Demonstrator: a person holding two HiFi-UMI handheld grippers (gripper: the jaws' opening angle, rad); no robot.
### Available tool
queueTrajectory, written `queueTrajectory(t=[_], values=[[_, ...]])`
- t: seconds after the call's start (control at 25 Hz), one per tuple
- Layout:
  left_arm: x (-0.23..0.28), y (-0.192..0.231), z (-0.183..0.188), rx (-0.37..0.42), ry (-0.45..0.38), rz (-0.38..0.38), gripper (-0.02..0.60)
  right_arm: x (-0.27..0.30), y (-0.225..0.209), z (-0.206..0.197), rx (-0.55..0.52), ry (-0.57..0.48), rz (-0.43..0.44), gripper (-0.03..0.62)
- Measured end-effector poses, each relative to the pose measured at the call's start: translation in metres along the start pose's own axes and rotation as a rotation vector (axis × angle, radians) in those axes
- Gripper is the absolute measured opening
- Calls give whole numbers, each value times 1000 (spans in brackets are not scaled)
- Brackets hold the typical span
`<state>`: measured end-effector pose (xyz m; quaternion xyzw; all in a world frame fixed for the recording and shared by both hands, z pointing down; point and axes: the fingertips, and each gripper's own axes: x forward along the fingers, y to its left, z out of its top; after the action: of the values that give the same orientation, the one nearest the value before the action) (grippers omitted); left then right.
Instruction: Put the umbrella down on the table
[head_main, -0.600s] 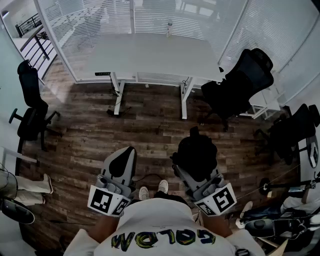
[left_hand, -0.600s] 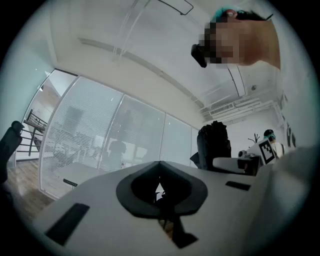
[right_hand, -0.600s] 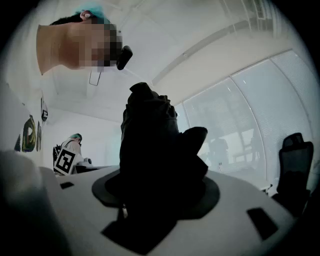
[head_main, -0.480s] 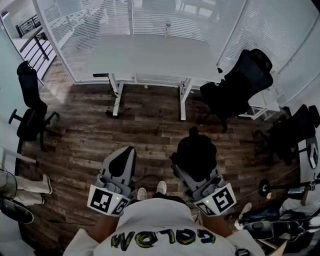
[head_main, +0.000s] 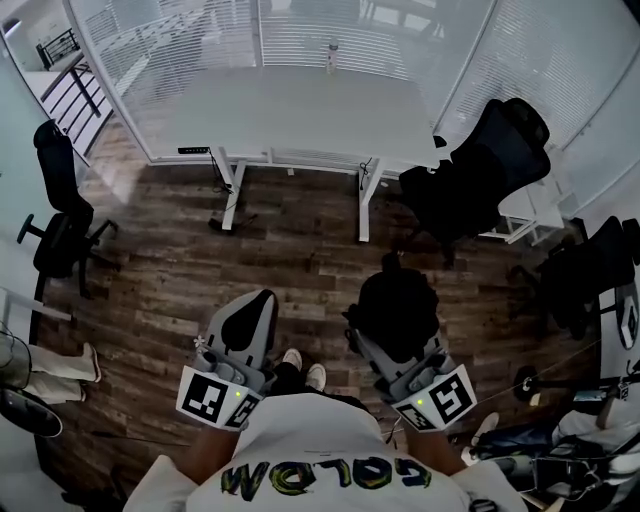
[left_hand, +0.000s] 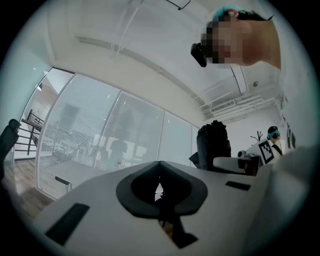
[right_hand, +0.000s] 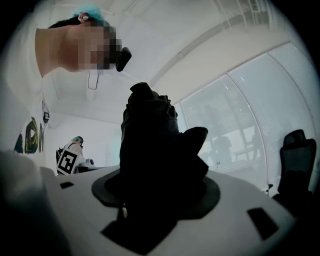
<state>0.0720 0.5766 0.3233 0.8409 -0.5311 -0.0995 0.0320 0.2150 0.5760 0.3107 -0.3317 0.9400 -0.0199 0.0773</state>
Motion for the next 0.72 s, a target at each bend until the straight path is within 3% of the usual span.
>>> queueTrajectory(t=[0.32, 0.72], values=[[31, 26, -6, -3, 1, 8, 11, 26, -30, -8, 21, 3, -12, 259], [88, 103, -2, -18, -4, 9, 11, 113, -66, -16, 12, 16, -1, 261]])
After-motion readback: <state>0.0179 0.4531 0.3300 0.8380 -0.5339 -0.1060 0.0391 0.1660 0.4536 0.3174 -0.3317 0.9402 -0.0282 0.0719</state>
